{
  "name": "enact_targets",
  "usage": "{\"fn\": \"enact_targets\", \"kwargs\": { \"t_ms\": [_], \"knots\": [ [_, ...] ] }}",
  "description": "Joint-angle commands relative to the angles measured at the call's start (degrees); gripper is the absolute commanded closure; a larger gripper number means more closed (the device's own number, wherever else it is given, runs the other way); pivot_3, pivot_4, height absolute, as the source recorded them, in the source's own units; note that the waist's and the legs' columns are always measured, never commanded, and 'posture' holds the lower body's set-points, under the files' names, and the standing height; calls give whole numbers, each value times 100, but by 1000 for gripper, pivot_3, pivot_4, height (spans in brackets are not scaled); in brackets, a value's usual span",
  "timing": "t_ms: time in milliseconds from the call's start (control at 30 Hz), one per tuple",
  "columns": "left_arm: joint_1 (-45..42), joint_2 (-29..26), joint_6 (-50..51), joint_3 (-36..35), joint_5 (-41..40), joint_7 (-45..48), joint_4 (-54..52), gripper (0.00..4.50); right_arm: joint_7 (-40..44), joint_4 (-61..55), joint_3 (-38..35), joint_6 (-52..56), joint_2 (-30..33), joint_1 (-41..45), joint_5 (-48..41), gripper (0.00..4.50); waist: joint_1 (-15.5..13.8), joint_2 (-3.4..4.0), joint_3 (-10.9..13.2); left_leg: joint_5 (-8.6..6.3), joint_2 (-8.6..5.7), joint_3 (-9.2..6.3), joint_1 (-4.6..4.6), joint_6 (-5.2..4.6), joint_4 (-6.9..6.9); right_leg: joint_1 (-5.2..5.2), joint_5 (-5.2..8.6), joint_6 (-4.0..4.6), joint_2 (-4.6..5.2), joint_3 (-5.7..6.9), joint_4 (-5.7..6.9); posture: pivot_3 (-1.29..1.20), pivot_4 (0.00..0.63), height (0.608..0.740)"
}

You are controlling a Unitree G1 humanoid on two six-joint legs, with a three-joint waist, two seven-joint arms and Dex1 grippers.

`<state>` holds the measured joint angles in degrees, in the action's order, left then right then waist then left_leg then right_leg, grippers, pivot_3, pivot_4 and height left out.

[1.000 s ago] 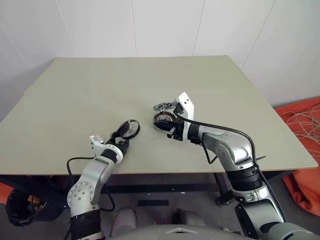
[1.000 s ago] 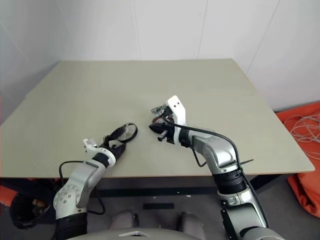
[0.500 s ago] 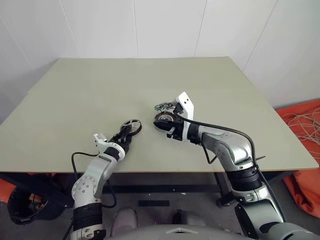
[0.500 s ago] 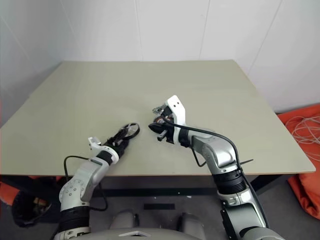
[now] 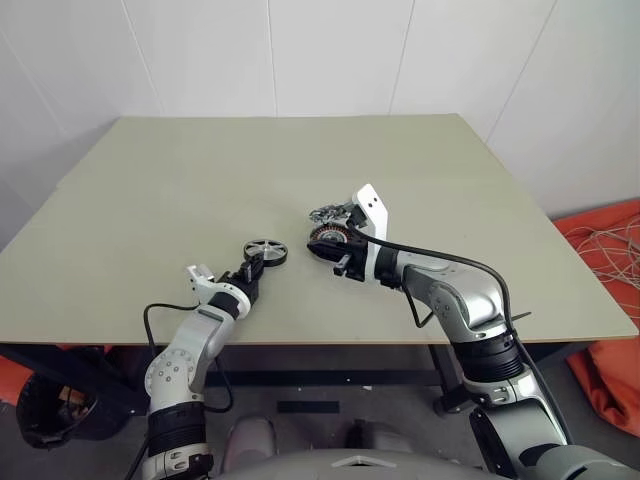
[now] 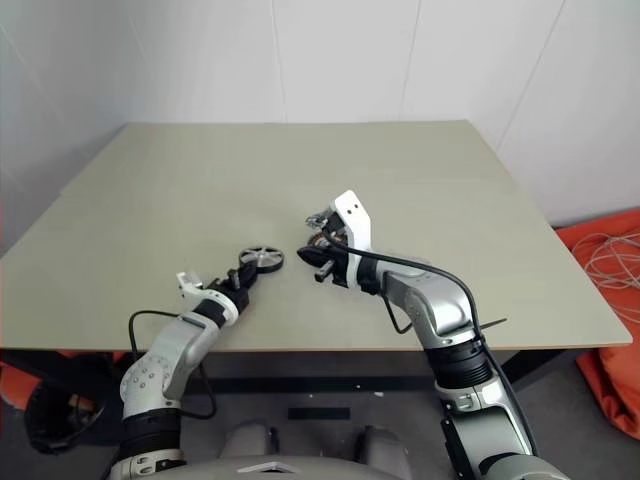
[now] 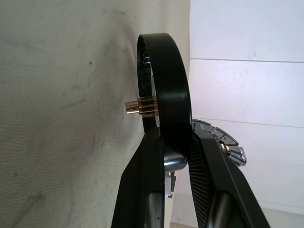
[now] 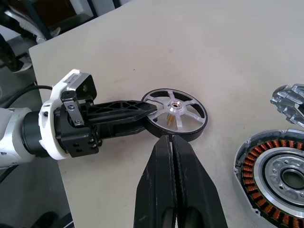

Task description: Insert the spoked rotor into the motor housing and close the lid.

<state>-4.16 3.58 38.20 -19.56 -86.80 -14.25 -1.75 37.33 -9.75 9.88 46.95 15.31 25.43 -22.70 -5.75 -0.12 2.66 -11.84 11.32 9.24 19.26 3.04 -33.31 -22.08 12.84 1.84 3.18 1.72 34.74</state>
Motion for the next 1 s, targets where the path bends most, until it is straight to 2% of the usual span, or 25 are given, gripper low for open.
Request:
{"fn": "enact_targets", "kwargs": {
  "t_ms": [33, 233, 567, 1000],
  "knots": [
    [88, -57, 244, 138, -290, 61, -610, 4118, 11, -274, -38, -31, 10, 60, -115, 4500, 1, -3, 2, 0, 0, -2, 5, -1, 0, -5, 0, 0, 0, 0, 0, 0, 0, 740],
    [83, -309, 693, 484, -766, 246, -1122, 4118, 145, -365, -102, 194, 132, -16, -315, 4500, 1, -3, 2, -3, -4, -15, 48, -5, 0, -34, 0, 4, -1, 7, 0, 0, 0, 740],
    [-307, -625, 1078, 941, -1155, 505, -728, 4118, 382, -923, -269, 984, 650, -556, -968, 4500, -7, -4, 3, -3, -6, -15, 32, -6, -3, -17, 0, 2, -1, 5, 0, 0, 0, 740],
    [-1282, -536, 1327, 1137, -80, 1565, 1091, 4118, 39, -1176, -402, 1110, 663, -751, -1162, 4500, -35, -3, 2, -2, -12, -39, 36, -4, -4, -17, -7, -10, 3, 5, -2, 0, 0, 740]
  ]
}}
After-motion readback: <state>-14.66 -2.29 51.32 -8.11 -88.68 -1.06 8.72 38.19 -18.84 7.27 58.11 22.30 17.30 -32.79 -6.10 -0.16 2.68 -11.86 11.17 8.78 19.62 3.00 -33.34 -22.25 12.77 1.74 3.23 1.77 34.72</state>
